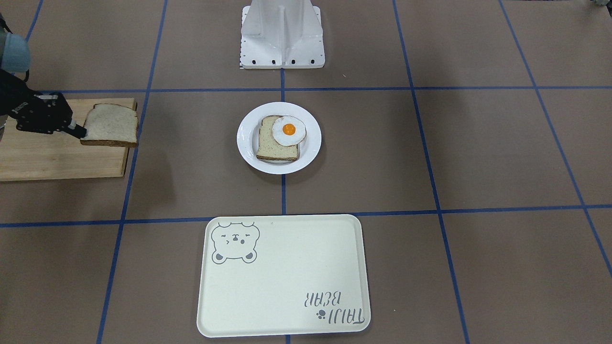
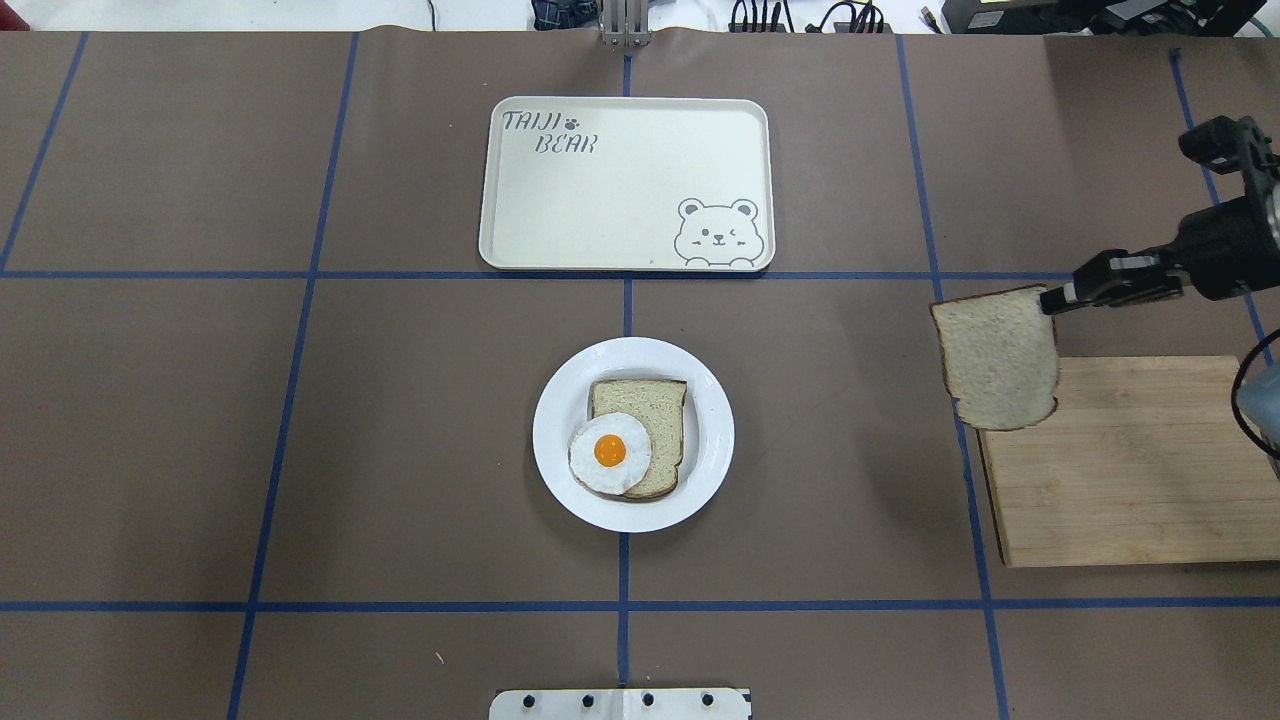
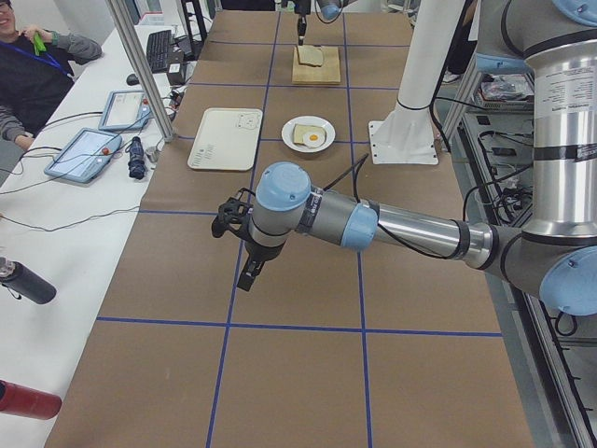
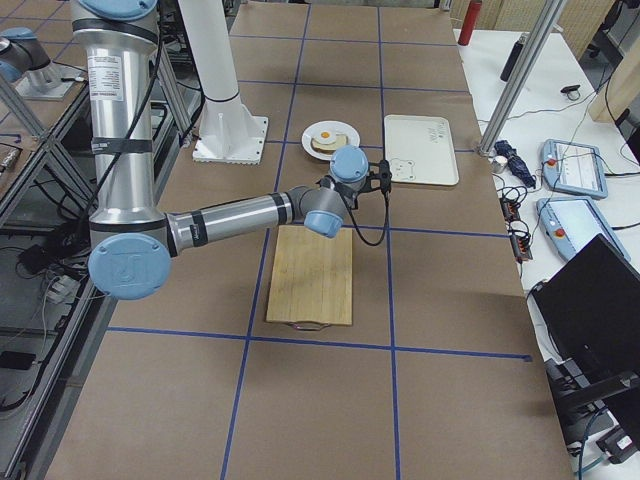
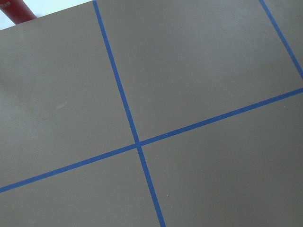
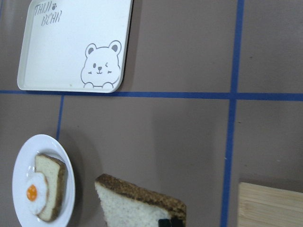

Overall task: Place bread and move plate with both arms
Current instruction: 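Lift the bread slice off the board with the right gripper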

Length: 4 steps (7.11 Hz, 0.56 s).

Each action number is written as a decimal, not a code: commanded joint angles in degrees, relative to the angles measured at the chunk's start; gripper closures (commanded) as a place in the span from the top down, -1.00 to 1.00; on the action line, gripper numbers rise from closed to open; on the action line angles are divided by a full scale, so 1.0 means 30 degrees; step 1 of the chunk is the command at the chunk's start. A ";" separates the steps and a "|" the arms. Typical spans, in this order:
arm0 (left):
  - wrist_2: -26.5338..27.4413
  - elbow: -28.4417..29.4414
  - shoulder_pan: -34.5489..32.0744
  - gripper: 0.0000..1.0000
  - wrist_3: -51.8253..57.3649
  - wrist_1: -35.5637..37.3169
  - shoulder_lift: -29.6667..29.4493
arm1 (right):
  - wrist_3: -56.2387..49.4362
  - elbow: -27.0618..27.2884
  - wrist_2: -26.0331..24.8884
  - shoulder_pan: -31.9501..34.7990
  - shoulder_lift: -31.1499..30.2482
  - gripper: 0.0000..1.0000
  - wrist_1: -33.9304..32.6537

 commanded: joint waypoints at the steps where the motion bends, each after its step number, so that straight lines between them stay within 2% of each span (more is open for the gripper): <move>1: 0.0000 0.0050 0.0013 0.96 -0.0202 0.0000 -0.0004 | 0.4354 0.0302 -0.2661 -0.2476 0.2357 -1.00 0.0051; 2: 0.0000 0.0050 0.0013 0.96 -0.0202 0.0000 -0.0004 | 0.5270 0.0477 -0.3541 -0.3675 0.3384 -1.00 0.0022; 3: -0.0029 0.0021 0.0013 0.96 -0.0231 0.0000 -0.0004 | 0.5308 0.0450 -0.5929 -0.5834 0.3858 -1.00 -0.0036; 4: -0.0029 0.0021 0.0013 0.96 -0.0202 0.0000 -0.0004 | 0.5164 0.0305 -0.7316 -0.7567 0.4240 -1.00 -0.0066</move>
